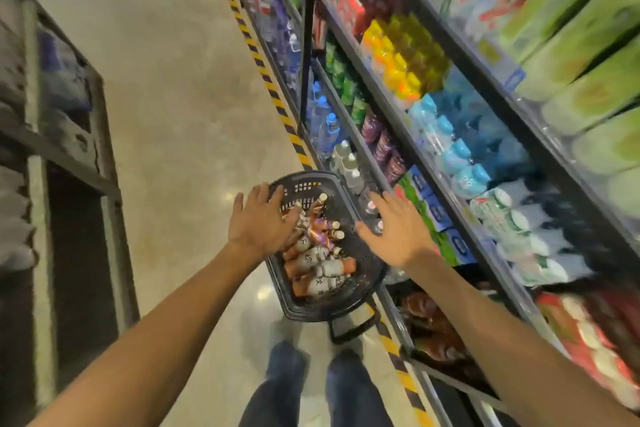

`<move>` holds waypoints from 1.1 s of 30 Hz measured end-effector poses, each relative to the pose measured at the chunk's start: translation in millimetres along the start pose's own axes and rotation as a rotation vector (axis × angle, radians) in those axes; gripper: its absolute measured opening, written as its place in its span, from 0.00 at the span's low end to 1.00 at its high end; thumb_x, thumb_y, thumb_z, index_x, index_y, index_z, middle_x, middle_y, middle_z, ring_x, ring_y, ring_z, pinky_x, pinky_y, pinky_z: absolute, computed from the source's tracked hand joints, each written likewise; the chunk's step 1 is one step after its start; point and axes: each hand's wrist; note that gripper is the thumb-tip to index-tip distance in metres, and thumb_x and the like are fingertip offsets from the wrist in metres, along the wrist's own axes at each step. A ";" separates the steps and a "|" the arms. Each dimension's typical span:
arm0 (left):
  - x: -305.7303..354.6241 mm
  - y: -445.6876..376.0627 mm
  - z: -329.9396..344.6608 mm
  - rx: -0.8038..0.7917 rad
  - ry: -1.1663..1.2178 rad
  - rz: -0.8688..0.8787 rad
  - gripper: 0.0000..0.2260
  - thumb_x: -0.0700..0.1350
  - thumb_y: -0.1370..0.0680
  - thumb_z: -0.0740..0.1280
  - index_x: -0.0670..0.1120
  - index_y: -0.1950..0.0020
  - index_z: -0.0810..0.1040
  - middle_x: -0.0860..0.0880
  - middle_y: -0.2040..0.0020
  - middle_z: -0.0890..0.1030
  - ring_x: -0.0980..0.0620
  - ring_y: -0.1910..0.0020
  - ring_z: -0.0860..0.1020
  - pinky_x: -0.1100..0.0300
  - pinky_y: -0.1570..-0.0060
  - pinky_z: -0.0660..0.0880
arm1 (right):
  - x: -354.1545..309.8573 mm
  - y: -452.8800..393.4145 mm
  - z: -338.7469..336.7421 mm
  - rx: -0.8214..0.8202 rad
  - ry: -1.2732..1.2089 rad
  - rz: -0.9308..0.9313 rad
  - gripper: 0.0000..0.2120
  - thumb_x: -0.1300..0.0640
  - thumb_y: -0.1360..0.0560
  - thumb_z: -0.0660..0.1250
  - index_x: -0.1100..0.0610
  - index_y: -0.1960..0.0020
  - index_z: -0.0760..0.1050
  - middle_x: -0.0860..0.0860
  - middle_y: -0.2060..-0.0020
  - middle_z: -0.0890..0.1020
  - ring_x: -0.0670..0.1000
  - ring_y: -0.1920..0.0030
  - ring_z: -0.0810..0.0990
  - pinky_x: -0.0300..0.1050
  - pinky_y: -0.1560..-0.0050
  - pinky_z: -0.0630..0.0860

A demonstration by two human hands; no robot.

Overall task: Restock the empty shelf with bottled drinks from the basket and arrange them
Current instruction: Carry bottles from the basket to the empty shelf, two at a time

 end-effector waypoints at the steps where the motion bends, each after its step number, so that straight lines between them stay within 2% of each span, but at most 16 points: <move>1: -3.8 -10.1 14.7 -0.024 0.008 -0.013 0.32 0.65 0.18 0.47 0.51 0.18 0.54 0.45 0.18 0.56 0.46 0.19 0.53 0.43 0.22 0.50 | 2.2 -8.2 16.6 0.023 -0.021 -0.014 0.38 0.33 0.20 0.55 0.57 0.20 0.65 0.59 0.24 0.70 0.59 0.24 0.68 0.56 0.22 0.61; 3: -10.0 -30.2 47.6 -0.065 0.001 -0.030 0.32 0.65 0.18 0.46 0.51 0.17 0.53 0.45 0.18 0.54 0.47 0.19 0.52 0.43 0.22 0.49 | 12.8 -27.5 54.6 0.046 -0.084 -0.019 0.36 0.36 0.22 0.58 0.62 0.27 0.74 0.61 0.33 0.79 0.61 0.32 0.77 0.54 0.29 0.68; 4: -12.2 -40.9 64.9 -0.082 -0.006 -0.034 0.32 0.65 0.18 0.46 0.51 0.17 0.52 0.46 0.17 0.53 0.47 0.19 0.51 0.43 0.22 0.48 | 18.5 -38.0 73.5 0.034 -0.081 -0.022 0.35 0.36 0.22 0.58 0.62 0.27 0.73 0.60 0.33 0.79 0.61 0.33 0.77 0.55 0.30 0.69; 5: -14.0 -51.1 84.0 -0.098 -0.008 -0.038 0.32 0.65 0.18 0.46 0.51 0.17 0.51 0.46 0.17 0.53 0.47 0.19 0.50 0.43 0.21 0.47 | 23.6 -48.5 91.4 0.000 -0.052 -0.031 0.36 0.35 0.22 0.58 0.61 0.25 0.71 0.58 0.31 0.78 0.59 0.31 0.75 0.55 0.29 0.69; 9: -14.9 -90.3 164.8 -0.154 -0.015 -0.035 0.31 0.63 0.17 0.44 0.51 0.17 0.47 0.45 0.17 0.49 0.46 0.18 0.47 0.43 0.21 0.46 | 50.0 -89.2 173.1 -0.125 0.004 -0.017 0.36 0.35 0.19 0.56 0.54 0.18 0.57 0.54 0.21 0.64 0.56 0.20 0.60 0.52 0.20 0.57; 13: -10.5 -127.0 258.1 -0.258 -0.075 -0.016 0.32 0.62 0.18 0.43 0.48 0.17 0.42 0.44 0.17 0.46 0.46 0.18 0.46 0.44 0.21 0.46 | 72.6 -116.0 258.6 -0.263 -0.085 0.037 0.36 0.35 0.19 0.56 0.51 0.17 0.52 0.54 0.18 0.59 0.55 0.19 0.56 0.52 0.21 0.55; 16: -5.5 -150.8 326.7 -0.343 -0.078 -0.014 0.32 0.64 0.17 0.41 0.49 0.18 0.38 0.44 0.17 0.42 0.46 0.18 0.43 0.45 0.21 0.45 | 86.3 -138.7 319.8 -0.366 -0.104 0.008 0.36 0.36 0.18 0.56 0.51 0.16 0.49 0.53 0.17 0.56 0.54 0.18 0.54 0.53 0.21 0.55; 21: -6.0 -182.8 427.0 -0.473 -0.089 0.005 0.33 0.63 0.17 0.41 0.46 0.17 0.40 0.43 0.17 0.41 0.45 0.19 0.41 0.47 0.20 0.44 | 109.3 -173.9 421.4 -0.503 -0.099 -0.063 0.38 0.37 0.18 0.57 0.51 0.16 0.46 0.52 0.17 0.52 0.53 0.18 0.50 0.50 0.20 0.50; 25: -19.0 -201.2 491.8 -0.581 -0.053 0.032 0.34 0.63 0.17 0.46 0.47 0.17 0.41 0.45 0.17 0.43 0.46 0.18 0.44 0.48 0.21 0.47 | 130.0 -189.7 485.3 -0.564 -0.076 -0.114 0.39 0.38 0.19 0.61 0.52 0.16 0.48 0.52 0.17 0.54 0.55 0.18 0.52 0.52 0.20 0.52; 28: -26.5 -208.5 520.3 -0.660 0.040 0.024 0.38 0.65 0.19 0.52 0.47 0.18 0.39 0.45 0.17 0.43 0.44 0.18 0.45 0.46 0.21 0.50 | 140.6 -197.4 512.2 -0.582 -0.048 -0.177 0.39 0.44 0.20 0.68 0.53 0.17 0.53 0.52 0.19 0.59 0.56 0.20 0.58 0.51 0.21 0.56; 30: -26.6 -210.6 529.9 -0.641 0.072 -0.008 0.40 0.64 0.20 0.58 0.47 0.17 0.41 0.44 0.17 0.50 0.42 0.20 0.53 0.44 0.23 0.56 | 144.5 -200.9 523.0 -0.576 -0.008 -0.242 0.41 0.51 0.24 0.74 0.53 0.18 0.55 0.53 0.22 0.64 0.56 0.23 0.62 0.50 0.22 0.57; 33: -22.3 -215.0 534.8 -0.567 0.062 -0.036 0.41 0.62 0.21 0.64 0.46 0.18 0.47 0.42 0.21 0.60 0.40 0.25 0.63 0.42 0.30 0.65 | 145.0 -206.7 532.8 -0.526 0.065 -0.291 0.42 0.54 0.27 0.77 0.54 0.20 0.60 0.53 0.25 0.70 0.55 0.26 0.67 0.49 0.24 0.59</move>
Point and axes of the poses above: each hand's wrist, its own y-axis away from the middle knuckle, its own z-axis out of the palm, x = y × z
